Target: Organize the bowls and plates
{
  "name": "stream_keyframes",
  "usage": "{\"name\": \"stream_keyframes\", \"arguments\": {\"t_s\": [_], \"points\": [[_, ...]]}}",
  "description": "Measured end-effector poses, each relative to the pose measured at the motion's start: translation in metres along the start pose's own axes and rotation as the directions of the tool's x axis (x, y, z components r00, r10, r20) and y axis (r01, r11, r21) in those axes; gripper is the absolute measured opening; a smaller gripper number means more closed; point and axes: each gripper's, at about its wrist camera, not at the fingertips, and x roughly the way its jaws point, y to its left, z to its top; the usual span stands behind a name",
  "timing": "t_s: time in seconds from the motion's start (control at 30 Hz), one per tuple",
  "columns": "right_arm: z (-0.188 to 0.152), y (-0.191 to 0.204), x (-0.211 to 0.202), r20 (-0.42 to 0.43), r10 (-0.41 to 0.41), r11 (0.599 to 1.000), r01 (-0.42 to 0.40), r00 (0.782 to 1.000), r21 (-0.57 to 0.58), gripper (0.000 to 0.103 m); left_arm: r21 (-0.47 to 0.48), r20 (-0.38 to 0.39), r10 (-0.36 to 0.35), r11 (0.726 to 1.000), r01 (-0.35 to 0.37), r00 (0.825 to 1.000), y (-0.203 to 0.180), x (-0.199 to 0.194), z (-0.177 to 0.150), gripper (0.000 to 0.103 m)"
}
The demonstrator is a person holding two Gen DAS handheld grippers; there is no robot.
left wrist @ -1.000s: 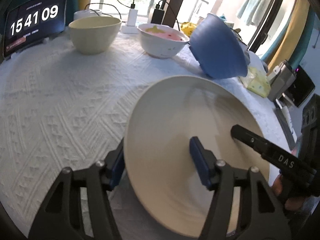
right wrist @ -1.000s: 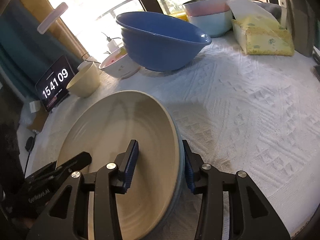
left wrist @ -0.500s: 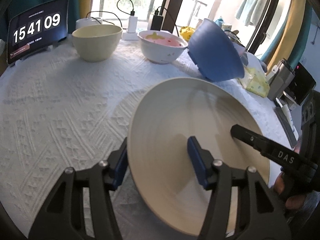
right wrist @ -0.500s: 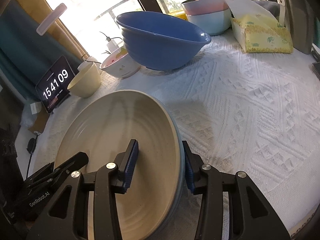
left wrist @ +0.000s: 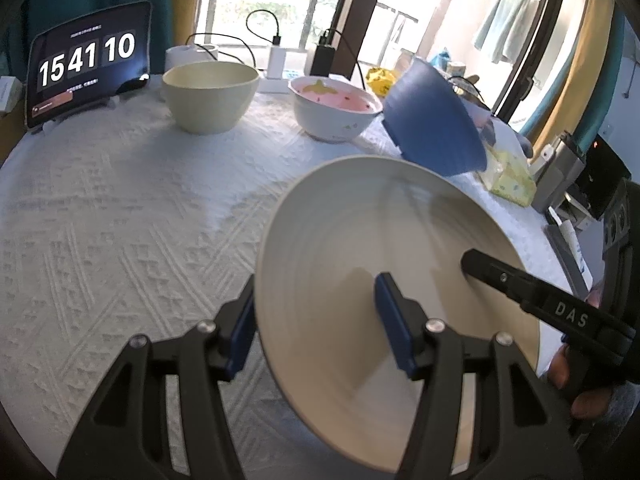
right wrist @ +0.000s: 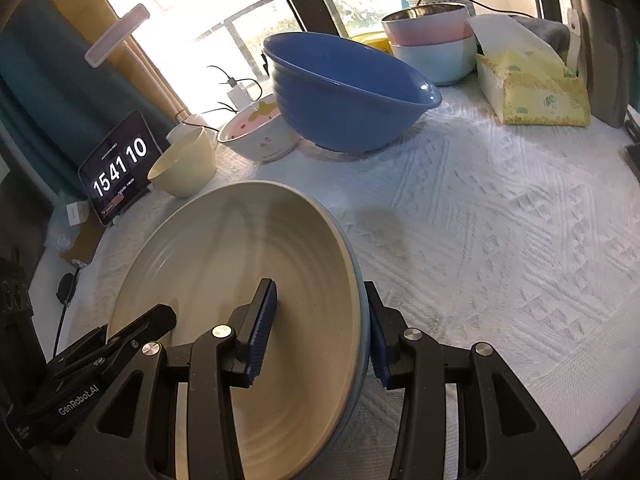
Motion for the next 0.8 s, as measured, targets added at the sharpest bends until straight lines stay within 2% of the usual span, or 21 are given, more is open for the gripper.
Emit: {"name": "stream_keyframes", "arguments": {"t_s": [0.8], "points": [[0.013, 0.063, 0.013, -0.009, 0.002, 0.995, -0.002, 1.000, -0.103, 0.045, -0.092, 0.053, 0.010, 0.996, -0.005, 0.999, 0.056, -0.025, 0.006, 0.058]]}}
